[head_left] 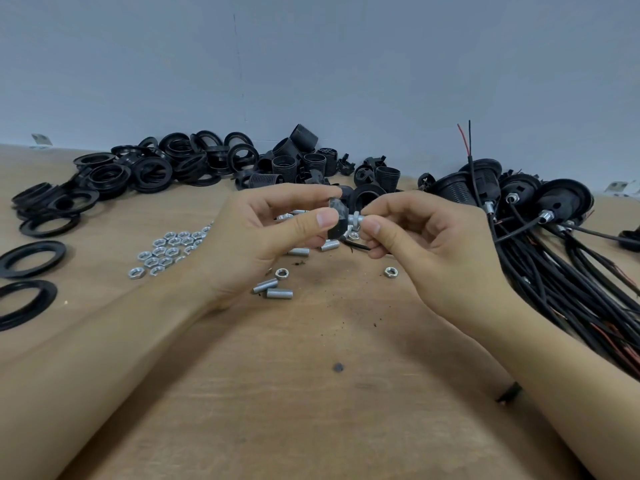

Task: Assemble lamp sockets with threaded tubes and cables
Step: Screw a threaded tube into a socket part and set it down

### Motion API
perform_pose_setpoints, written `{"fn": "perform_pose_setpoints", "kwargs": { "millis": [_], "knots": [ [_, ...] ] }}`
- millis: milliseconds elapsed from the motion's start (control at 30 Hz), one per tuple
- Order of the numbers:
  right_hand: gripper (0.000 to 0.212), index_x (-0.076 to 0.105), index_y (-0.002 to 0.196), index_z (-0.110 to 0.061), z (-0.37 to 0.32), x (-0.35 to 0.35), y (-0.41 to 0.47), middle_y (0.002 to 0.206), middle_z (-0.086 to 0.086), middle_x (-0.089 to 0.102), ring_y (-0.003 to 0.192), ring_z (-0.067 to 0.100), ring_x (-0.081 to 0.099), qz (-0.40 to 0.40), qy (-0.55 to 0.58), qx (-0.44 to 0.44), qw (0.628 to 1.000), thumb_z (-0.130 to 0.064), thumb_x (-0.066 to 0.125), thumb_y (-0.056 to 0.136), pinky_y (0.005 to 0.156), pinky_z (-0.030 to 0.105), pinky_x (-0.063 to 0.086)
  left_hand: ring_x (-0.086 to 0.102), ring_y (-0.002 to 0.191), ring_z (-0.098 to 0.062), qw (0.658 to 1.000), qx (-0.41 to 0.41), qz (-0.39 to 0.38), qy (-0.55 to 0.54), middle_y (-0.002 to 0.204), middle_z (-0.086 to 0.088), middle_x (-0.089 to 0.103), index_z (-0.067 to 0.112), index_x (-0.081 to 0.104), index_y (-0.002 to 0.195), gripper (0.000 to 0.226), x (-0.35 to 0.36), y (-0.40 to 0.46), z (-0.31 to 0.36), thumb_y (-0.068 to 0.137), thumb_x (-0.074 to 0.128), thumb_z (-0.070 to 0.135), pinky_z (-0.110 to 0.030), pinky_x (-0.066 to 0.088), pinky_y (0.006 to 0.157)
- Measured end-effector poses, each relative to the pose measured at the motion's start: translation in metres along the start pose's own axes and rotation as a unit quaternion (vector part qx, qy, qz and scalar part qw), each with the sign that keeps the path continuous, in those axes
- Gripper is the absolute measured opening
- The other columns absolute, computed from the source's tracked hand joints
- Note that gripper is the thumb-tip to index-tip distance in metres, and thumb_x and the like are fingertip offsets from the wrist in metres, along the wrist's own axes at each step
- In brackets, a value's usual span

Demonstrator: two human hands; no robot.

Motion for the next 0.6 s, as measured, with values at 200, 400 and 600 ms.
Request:
{"fn": "perform_pose_setpoints", "kwargs": {
  "millis": [200, 400, 600],
  "knots": [
    [0.008, 0.071, 0.089, -0.012, -0.002, 0.0, 0.001, 0.075, 0.007, 0.069, 0.066, 0.014, 0.067, 0.001, 0.024, 0.022, 0.999, -0.008, 0.065, 0.092, 0.063, 0.023, 0.055, 0.07, 0.102, -0.021, 0.999, -0.006, -0.017, -0.034, 0.104, -0.005, 0.075, 0.02, 0.078, 0.104, 0.033, 0.002, -0.001, -0.001, 0.072, 0.085, 0.018, -0.031, 0.056, 0.086],
    [0.016, 0.07, 0.088, -0.014, 0.005, 0.0, 0.002, 0.072, 0.007, 0.069, 0.064, 0.019, 0.066, 0.002, 0.023, 0.067, 0.997, -0.027, 0.062, 0.092, 0.06, 0.032, 0.058, 0.069, 0.106, -0.026, 1.0, 0.01, -0.011, -0.003, 0.112, -0.009, 0.074, 0.023, 0.078, 0.103, 0.038, 0.003, -0.001, 0.0, 0.065, 0.085, 0.022, -0.033, 0.053, 0.091],
    [0.015, 0.066, 0.089, -0.011, 0.007, 0.001, 0.002, 0.072, 0.005, 0.068, 0.063, 0.016, 0.066, -0.001, 0.009, 0.061, 0.998, -0.023, 0.06, 0.095, 0.06, 0.027, 0.056, 0.069, 0.106, -0.021, 1.0, -0.007, -0.006, -0.025, 0.106, -0.003, 0.075, 0.024, 0.079, 0.098, 0.034, 0.004, -0.001, 0.0, 0.065, 0.089, 0.021, -0.031, 0.054, 0.09]
  ]
}}
Point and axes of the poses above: each hand's wrist, its own y-axis towards the middle knuckle, its own x-axis out of the palm, z = x × y, the point moved 4 cm from there along y, towards the middle knuckle
